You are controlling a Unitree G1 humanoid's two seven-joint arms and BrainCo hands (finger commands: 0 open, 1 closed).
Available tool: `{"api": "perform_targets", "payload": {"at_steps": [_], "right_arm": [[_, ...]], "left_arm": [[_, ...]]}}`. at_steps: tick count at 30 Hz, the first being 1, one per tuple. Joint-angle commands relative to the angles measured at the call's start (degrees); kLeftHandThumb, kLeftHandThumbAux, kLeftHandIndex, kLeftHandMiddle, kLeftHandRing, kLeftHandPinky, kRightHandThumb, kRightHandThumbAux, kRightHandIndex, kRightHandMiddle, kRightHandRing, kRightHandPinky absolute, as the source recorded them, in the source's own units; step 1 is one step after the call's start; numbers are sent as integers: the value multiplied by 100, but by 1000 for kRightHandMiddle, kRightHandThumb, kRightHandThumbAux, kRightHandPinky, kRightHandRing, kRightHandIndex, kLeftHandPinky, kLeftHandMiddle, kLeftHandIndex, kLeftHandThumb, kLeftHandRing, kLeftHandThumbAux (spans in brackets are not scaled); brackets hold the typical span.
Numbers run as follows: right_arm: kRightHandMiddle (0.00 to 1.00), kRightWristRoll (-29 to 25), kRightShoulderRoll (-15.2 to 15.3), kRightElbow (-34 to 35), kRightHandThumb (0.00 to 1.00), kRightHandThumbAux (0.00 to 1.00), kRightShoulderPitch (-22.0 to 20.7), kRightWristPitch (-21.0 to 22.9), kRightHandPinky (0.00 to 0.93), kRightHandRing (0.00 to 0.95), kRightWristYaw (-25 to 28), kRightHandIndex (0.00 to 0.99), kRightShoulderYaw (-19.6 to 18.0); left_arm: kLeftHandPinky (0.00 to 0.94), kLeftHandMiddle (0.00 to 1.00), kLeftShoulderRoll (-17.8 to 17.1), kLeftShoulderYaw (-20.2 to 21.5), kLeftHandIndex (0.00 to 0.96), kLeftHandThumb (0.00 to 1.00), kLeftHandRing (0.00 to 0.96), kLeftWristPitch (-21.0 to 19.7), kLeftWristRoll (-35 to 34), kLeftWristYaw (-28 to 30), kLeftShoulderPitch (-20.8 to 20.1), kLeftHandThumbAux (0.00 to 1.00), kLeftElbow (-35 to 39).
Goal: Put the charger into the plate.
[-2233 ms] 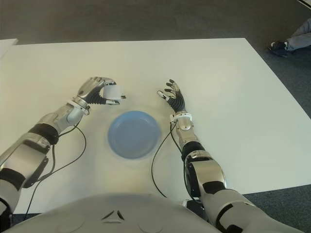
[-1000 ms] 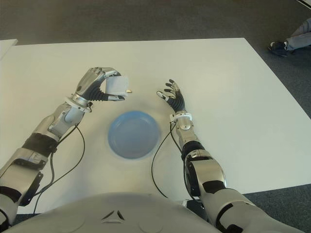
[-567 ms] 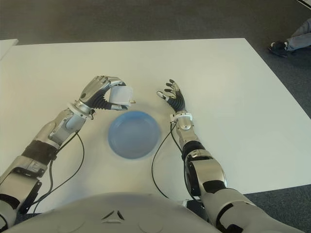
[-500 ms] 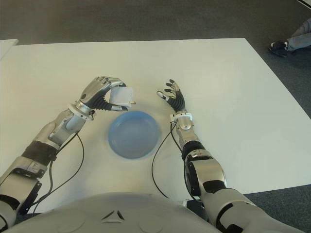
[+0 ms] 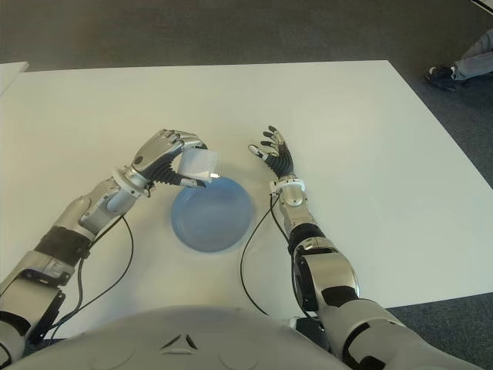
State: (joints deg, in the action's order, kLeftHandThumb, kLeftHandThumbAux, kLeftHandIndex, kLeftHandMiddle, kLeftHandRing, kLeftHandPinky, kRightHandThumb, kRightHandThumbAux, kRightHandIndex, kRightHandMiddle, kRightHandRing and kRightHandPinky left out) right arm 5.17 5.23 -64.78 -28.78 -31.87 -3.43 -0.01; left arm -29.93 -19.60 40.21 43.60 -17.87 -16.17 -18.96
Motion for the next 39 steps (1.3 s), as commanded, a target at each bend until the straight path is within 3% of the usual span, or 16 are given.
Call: {"api": "perform_targets", "payload": {"at_steps": [1, 22, 31, 35, 36, 37, 38, 39], "right_arm": [[184, 68, -79, -439, 84, 558, 455, 569, 153, 230, 124, 0, 54], [177, 78, -98, -463, 84, 555, 408, 579, 162, 230, 109, 0, 65], [171, 77, -102, -457, 84, 552, 395, 602, 161, 227, 119, 0, 68], [173, 82, -95, -461, 78, 539, 391, 603, 150, 226, 130, 0, 72], [175, 84, -93, -462, 76, 535, 391, 602, 147, 225, 130, 0, 74], [176, 88, -90, -464, 75, 534, 390, 601, 146, 225, 132, 0, 78], [177, 93, -91, -469, 74, 530, 393, 597, 146, 225, 129, 0, 81], [178, 99, -90, -473, 73, 529, 394, 595, 145, 225, 133, 0, 87]], "left_arm": [[869, 868, -51, -61, 443, 751, 867, 34, 141, 7, 144, 696, 10], [857, 865, 10, -296, 443, 752, 866, -3, 380, 152, 481, 695, 190], [827, 842, 159, -315, 443, 748, 846, -75, 12, 411, 603, 695, 106], [710, 773, 154, -295, 432, 719, 762, -170, -90, 636, 615, 692, 176], [623, 671, 140, -299, 427, 710, 661, -199, -81, 693, 614, 692, 199], [592, 634, 86, -330, 425, 707, 625, -250, -20, 822, 598, 693, 243], [452, 469, 49, -350, 331, 610, 463, -282, 28, 909, 592, 596, 269], [402, 410, -34, -386, 297, 574, 405, -324, 124, 1055, 579, 562, 340]]}}
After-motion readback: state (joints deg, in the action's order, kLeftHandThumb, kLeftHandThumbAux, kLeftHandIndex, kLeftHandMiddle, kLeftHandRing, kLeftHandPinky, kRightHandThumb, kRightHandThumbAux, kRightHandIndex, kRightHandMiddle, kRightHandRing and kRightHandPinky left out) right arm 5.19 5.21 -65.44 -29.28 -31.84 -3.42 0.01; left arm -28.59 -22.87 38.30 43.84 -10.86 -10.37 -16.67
